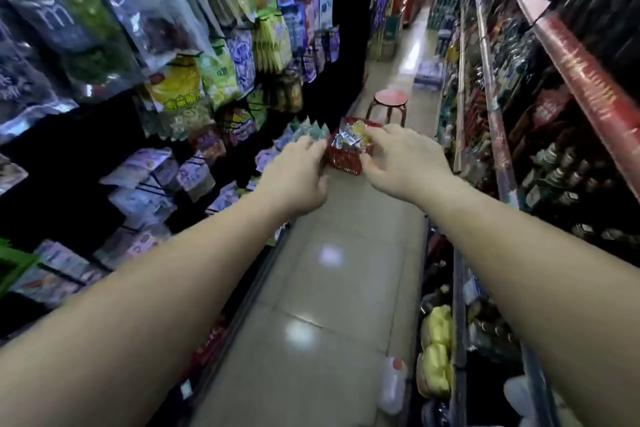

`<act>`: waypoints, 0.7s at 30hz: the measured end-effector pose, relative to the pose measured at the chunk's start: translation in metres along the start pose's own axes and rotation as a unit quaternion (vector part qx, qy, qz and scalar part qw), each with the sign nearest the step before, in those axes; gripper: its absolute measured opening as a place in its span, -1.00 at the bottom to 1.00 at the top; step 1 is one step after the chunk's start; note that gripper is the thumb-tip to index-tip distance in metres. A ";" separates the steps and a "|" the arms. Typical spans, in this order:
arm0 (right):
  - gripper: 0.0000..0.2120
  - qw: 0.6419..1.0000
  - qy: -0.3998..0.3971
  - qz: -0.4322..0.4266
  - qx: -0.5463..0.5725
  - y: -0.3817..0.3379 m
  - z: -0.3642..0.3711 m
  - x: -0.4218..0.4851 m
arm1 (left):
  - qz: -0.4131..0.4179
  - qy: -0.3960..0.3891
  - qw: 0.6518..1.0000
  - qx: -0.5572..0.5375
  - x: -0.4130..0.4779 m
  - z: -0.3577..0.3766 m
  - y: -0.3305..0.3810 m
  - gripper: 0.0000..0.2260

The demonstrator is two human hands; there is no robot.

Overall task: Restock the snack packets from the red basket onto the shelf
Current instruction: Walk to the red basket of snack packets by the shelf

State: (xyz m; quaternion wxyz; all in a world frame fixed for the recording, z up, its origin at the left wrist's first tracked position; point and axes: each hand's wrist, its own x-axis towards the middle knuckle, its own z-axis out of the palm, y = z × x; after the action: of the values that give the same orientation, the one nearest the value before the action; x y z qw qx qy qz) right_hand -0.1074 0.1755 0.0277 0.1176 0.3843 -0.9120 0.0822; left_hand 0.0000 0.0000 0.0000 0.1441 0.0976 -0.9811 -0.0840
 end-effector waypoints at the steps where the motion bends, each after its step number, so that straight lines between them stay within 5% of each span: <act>1: -0.51 1.000 -0.007 0.001 0.005 0.009 0.009 0.006 | -0.002 -0.016 1.000 -0.001 0.009 0.013 0.002 -0.47; 10: -0.58 0.986 -0.146 0.069 0.039 0.091 0.087 0.059 | -0.053 -0.122 0.989 -0.065 0.078 0.129 0.010 -0.39; 21: -0.56 0.976 -0.171 0.102 0.087 0.154 0.184 0.225 | -0.050 -0.141 0.986 -0.079 0.259 0.213 -0.059 -0.41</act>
State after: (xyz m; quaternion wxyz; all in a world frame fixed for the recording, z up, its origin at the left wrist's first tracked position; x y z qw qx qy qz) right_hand -0.3988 0.0840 -0.0956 -0.0833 0.3068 -0.9422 0.1062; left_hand -0.2971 -0.0840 -0.1437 0.0077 0.1218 -0.9759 -0.1811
